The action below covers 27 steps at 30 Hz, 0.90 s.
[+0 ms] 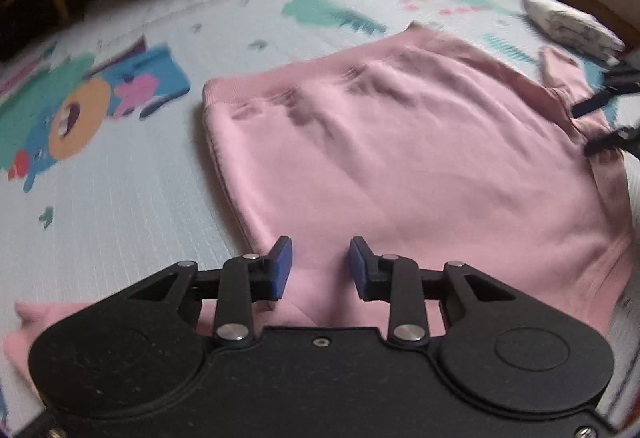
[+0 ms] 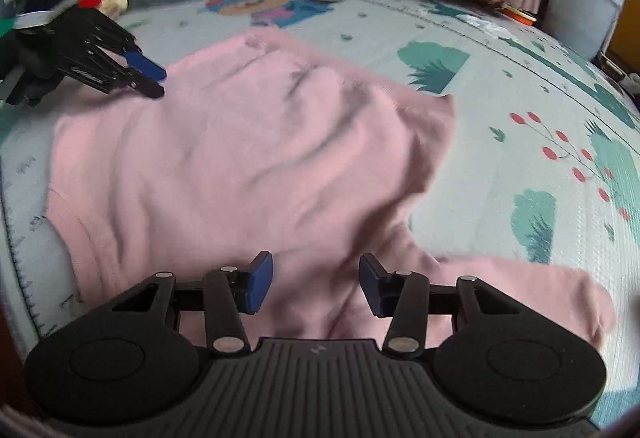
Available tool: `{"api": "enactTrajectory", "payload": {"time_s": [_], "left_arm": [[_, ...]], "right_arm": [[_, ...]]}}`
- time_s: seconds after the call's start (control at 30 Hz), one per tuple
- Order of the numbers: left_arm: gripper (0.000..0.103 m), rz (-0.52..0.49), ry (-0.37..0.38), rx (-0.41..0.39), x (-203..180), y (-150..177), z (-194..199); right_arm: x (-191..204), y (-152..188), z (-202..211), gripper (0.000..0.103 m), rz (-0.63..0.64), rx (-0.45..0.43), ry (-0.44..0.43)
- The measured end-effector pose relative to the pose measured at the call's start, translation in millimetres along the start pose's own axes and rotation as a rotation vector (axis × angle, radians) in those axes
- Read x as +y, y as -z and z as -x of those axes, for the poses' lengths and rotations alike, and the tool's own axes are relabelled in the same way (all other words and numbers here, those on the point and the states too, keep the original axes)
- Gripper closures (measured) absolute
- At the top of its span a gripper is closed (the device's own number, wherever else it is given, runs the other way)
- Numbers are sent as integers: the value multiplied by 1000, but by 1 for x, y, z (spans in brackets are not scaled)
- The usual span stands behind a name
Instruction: Fold clothes
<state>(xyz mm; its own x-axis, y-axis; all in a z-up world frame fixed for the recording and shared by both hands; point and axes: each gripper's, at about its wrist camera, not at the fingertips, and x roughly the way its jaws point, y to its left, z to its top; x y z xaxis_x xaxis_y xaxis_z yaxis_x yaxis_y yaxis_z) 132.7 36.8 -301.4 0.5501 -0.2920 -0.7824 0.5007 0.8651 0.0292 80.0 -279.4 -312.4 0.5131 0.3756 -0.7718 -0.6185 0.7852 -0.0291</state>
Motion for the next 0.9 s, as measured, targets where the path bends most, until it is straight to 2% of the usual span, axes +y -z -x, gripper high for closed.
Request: {"api": "enactTrajectory", "payload": {"time_s": [0.07, 0.13, 0.2, 0.33, 0.43, 0.53, 0.63, 0.77, 0.83, 0.87, 0.9], "left_arm": [[72, -67, 30, -9, -12, -21, 9], [72, -210, 67, -13, -31, -46, 16], [72, -357, 136, -10, -54, -73, 21], [72, -591, 319, -34, -113, -100, 27], [73, -713, 421, -43, -162, -107, 10], [74, -736, 471, -41, -199, -108, -14], [74, -745, 508, -43, -222, -102, -32], [74, -744, 506, -52, -238, -99, -51], [74, -713, 491, -66, -243, -99, -60], [74, -695, 488, -69, -246, -97, -60], [74, -681, 488, -66, -247, -97, -63]], "right_arm": [[-10, 3, 15, 54, -24, -29, 22], [-30, 14, 31, 54, -94, -59, 44], [-58, 25, 40, 54, -214, -74, 101], [-135, 62, 55, 54, -610, -128, 198], [-184, 90, 55, 53, -861, -201, 194], [-215, 103, 45, 53, -992, -250, 191], [-231, 112, 35, 53, -1081, -303, 121], [-241, 116, 20, 55, -1130, -323, 76], [-245, 119, 16, 89, -1169, -334, 52], [-246, 121, 16, 94, -1178, -324, 44], [-242, 120, 23, 94, -1152, -320, 86]]}}
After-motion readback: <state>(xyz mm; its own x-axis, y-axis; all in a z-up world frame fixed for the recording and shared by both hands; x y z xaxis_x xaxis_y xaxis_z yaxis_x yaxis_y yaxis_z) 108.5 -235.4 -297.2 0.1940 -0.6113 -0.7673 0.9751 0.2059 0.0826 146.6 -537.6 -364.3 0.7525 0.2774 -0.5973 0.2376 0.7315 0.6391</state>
